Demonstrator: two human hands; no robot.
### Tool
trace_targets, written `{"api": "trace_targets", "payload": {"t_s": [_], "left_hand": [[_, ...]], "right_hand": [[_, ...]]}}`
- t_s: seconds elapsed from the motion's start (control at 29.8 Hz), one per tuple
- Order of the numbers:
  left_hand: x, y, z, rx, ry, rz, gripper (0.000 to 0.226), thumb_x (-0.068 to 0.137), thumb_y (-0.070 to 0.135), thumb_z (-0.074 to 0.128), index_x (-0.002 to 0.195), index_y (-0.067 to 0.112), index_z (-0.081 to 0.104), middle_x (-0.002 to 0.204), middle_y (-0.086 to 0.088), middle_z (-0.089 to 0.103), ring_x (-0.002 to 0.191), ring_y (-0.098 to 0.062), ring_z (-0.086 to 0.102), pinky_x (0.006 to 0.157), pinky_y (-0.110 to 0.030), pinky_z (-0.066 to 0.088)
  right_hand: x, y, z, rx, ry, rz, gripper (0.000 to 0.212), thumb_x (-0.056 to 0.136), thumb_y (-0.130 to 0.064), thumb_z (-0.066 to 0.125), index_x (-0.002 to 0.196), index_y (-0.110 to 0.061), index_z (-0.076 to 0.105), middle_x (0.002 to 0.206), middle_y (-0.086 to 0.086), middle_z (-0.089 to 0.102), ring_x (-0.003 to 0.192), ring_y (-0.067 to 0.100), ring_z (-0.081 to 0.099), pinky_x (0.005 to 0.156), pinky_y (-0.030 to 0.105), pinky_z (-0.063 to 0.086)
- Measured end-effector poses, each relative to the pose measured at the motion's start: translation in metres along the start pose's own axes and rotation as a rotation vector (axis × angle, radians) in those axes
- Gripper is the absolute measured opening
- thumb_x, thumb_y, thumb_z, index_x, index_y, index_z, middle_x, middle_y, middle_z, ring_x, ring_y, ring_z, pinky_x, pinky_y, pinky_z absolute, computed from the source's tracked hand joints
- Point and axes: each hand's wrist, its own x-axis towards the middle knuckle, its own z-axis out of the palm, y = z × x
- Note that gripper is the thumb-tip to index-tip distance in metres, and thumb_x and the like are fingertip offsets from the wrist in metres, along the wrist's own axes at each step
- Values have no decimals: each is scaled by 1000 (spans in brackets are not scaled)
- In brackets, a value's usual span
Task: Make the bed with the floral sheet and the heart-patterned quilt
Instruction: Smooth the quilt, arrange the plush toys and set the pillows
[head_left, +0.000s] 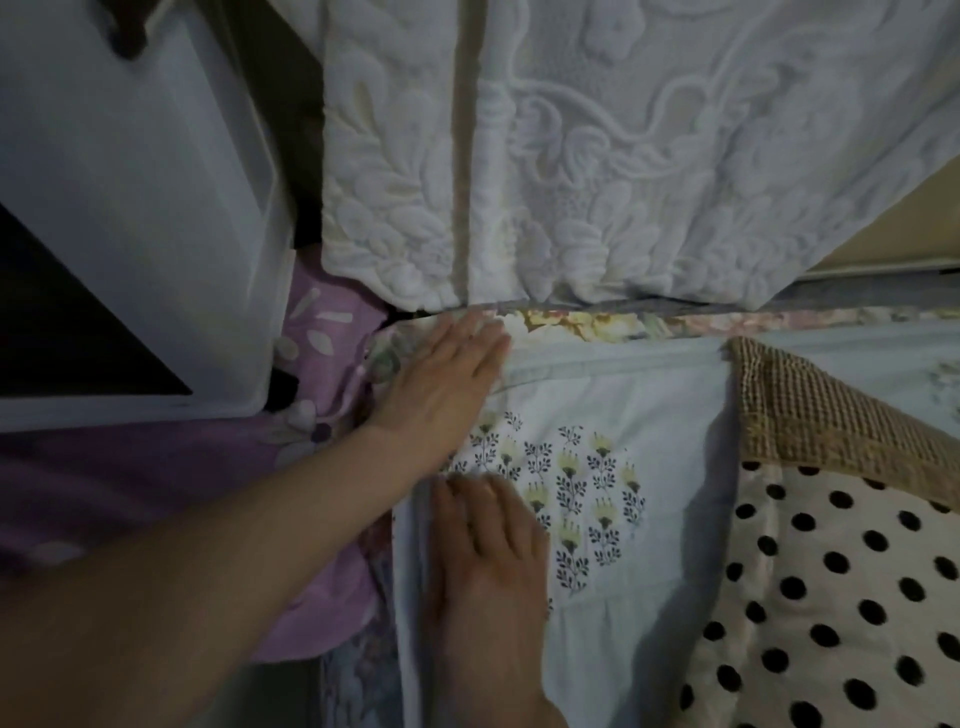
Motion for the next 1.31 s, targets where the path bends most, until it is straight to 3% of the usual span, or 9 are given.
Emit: {"api": "trace_targets", "payload": {"t_s": [0.07,0.23,0.47,0.7,0.84,0.94,1.04,1.17,1.31], "left_hand": [[-5,-2,19,-151,5,154,66,90,12,21,156,19,19,161,-12,21,149,-35,14,121,-46,8],[-7,-27,49,-108,-84,116,59,94,52,-3,151,37,-6,164,5,-5,151,-20,-5,120,-37,-6],[-11,-17,40,-69,26,240,56,100,40,28,152,20,32,159,-9,29,147,-34,23,117,-45,11],[-25,-14,54,-170,-203,210,65,95,60,-11,154,36,-2,163,7,-3,151,-21,-4,119,-36,-6],[-25,12,6,-16,-400,47,60,105,26,24,156,28,-9,162,1,-19,150,-25,-17,121,-45,-9],[-39,64,-36,-277,-293,-125,66,98,5,43,156,12,13,164,-11,10,150,-28,12,122,-40,13],[-77,156,-68,-796,-309,-230,56,99,47,46,147,21,34,140,-4,49,128,-23,49,104,-34,41],[-129,265,-91,-1206,-744,-271,133,56,85,65,155,29,-4,159,14,9,144,-8,23,120,-30,20],[-135,305,-128,-1228,-582,-262,101,80,52,66,156,29,3,160,12,19,143,-8,26,119,-30,24]], "right_hand": [[4,8,4,-118,-63,70,47,90,-31,46,135,-28,60,149,8,48,142,37,34,109,56,32],[-2,9,35,-252,-328,93,53,102,-48,26,153,-36,29,163,4,19,150,39,9,113,67,15],[-8,5,16,-205,-215,166,52,98,-46,40,148,-32,42,161,5,26,149,38,13,114,66,17],[-27,14,32,-304,-305,339,61,98,-49,33,153,-23,32,162,11,19,149,42,12,113,68,14],[-13,9,-7,-234,-262,336,54,95,-51,38,143,-31,49,155,4,38,142,38,34,109,63,26],[-17,28,-90,-190,-132,387,55,98,-50,32,150,-33,35,159,1,29,147,31,25,115,54,29],[-69,66,-179,-294,61,575,59,94,-50,37,147,-24,40,150,14,44,139,40,38,106,57,39],[-154,91,-247,-497,-58,801,69,94,-68,14,137,-22,42,125,27,62,109,54,59,81,66,51],[-208,83,-302,-346,-121,799,65,97,-61,25,126,-18,63,111,32,66,94,58,64,74,68,52]]}}
